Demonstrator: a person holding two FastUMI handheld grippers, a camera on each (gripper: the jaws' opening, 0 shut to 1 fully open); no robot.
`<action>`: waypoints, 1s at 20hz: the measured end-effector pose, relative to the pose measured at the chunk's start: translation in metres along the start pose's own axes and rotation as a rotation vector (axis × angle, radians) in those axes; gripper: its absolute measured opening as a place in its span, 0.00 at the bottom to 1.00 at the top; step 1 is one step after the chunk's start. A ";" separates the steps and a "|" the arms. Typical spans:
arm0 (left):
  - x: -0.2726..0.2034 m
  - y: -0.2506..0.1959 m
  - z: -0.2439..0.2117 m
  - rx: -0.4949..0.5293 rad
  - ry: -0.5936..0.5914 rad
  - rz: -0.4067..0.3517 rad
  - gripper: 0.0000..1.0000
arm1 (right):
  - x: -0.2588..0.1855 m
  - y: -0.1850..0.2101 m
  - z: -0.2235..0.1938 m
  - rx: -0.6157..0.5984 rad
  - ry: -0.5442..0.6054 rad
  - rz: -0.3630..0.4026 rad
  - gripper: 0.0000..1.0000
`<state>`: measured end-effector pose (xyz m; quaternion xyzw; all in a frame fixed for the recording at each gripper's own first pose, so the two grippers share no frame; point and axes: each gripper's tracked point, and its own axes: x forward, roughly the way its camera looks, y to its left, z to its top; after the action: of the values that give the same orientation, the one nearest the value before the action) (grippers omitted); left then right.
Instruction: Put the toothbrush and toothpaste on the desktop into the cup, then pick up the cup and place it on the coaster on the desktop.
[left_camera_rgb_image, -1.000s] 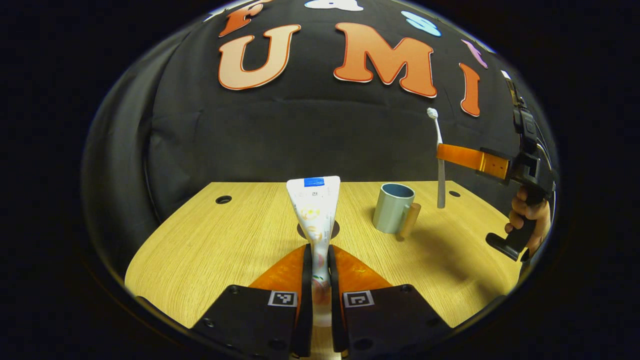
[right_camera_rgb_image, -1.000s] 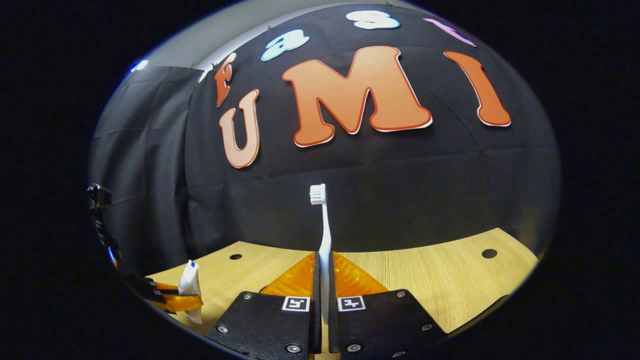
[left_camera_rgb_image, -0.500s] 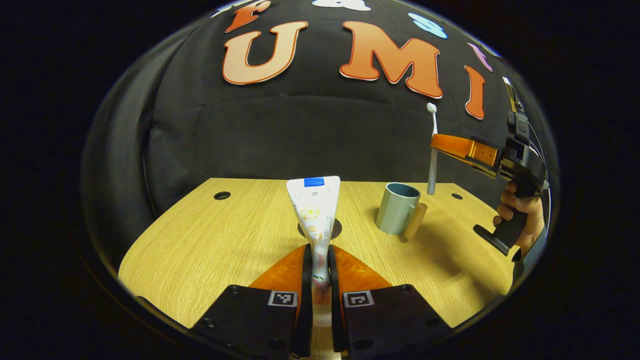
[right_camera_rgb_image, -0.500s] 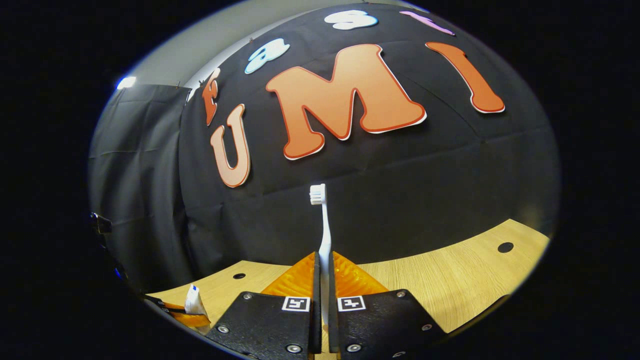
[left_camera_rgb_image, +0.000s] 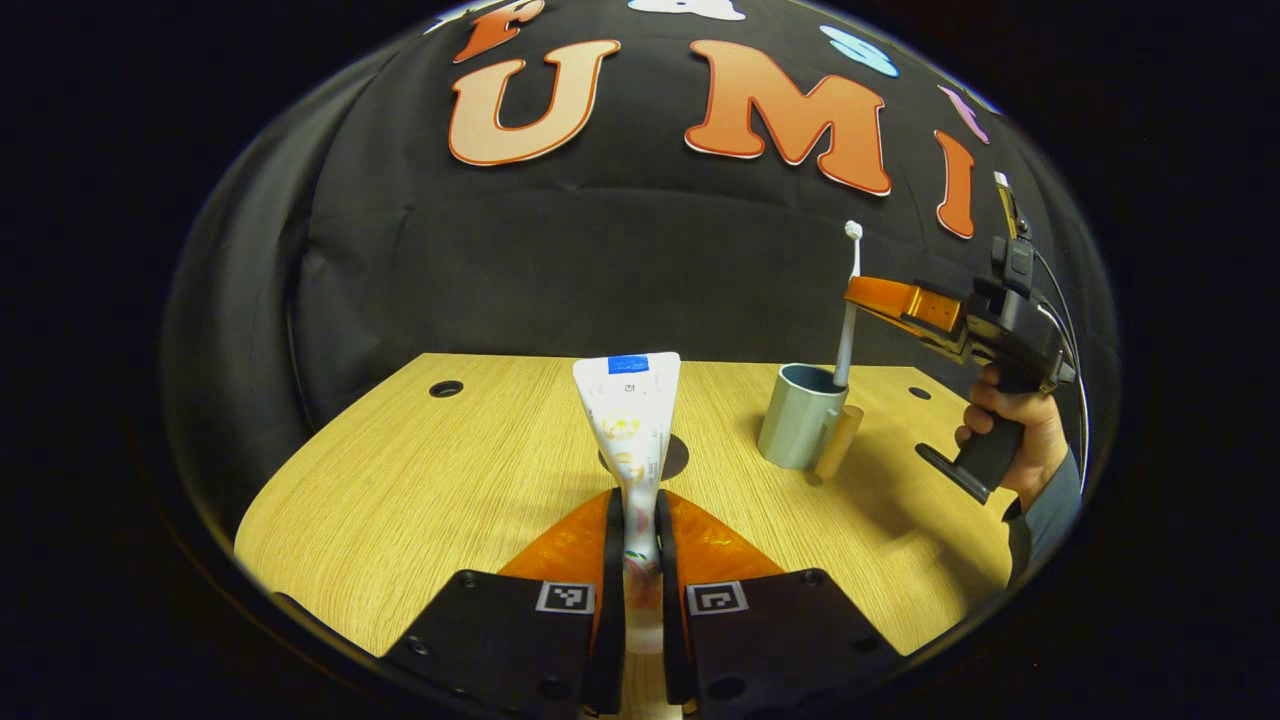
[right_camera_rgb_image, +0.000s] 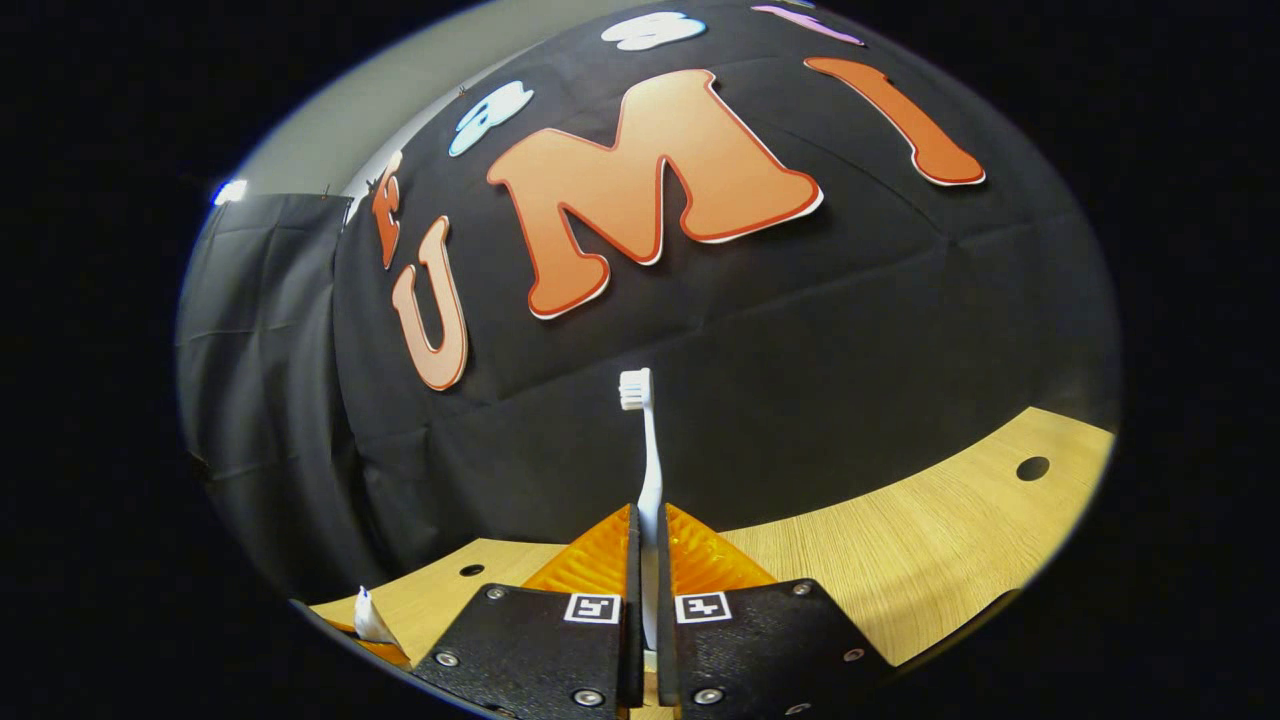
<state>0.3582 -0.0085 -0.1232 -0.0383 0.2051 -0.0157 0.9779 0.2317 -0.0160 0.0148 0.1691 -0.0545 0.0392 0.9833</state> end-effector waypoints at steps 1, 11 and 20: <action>0.000 0.001 -0.001 -0.003 0.000 0.003 0.20 | 0.002 -0.001 -0.002 -0.004 0.006 -0.003 0.06; 0.001 0.007 -0.009 -0.018 0.014 0.034 0.20 | 0.018 -0.026 -0.057 -0.012 0.150 -0.065 0.06; -0.001 0.005 -0.006 -0.009 0.002 0.052 0.20 | 0.017 -0.024 -0.083 -0.033 0.254 -0.067 0.08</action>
<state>0.3553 -0.0038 -0.1291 -0.0375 0.2073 0.0106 0.9775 0.2582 -0.0094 -0.0683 0.1482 0.0753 0.0267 0.9857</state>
